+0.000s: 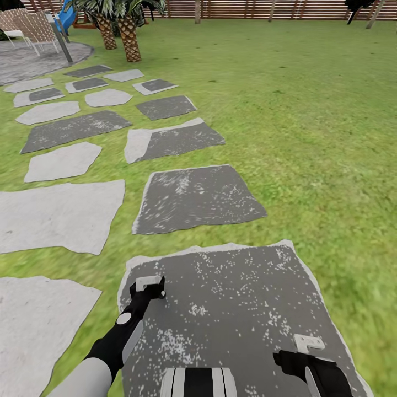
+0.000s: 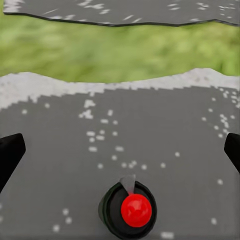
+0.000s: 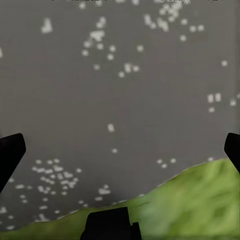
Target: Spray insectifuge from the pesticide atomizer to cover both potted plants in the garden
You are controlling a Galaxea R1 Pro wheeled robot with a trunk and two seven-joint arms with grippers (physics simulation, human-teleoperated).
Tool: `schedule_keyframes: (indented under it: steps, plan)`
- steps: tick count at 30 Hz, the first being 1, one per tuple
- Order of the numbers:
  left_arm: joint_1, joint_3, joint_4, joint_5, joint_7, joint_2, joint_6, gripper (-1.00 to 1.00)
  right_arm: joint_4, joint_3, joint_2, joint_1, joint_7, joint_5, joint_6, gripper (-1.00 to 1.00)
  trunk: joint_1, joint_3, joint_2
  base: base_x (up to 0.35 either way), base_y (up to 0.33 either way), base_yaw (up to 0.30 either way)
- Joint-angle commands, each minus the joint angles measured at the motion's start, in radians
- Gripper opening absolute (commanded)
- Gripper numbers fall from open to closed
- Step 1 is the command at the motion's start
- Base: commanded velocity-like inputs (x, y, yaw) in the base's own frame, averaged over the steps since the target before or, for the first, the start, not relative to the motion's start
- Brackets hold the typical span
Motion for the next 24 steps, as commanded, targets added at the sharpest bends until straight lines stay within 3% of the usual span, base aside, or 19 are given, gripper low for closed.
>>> schedule_keyframes:
  steps: [1, 24]
  plan:
    - [0.0, -0.001, 0.001, 0.009, 0.0, 0.0, -0.003, 1.0, -0.003, 0.0, 0.0, -0.001, 0.001, 0.001, 0.005, 1.0, 0.0, -0.001, 0.0, 0.0, 0.0, 0.0]
    - [0.0, -0.002, 0.0, 0.009, 0.0, 0.0, -0.003, 1.0, -0.027, 0.0, 0.0, 0.0, 0.001, 0.001, 0.004, 1.0, 0.0, -0.017, 0.0, 0.0, 0.0, 0.0]
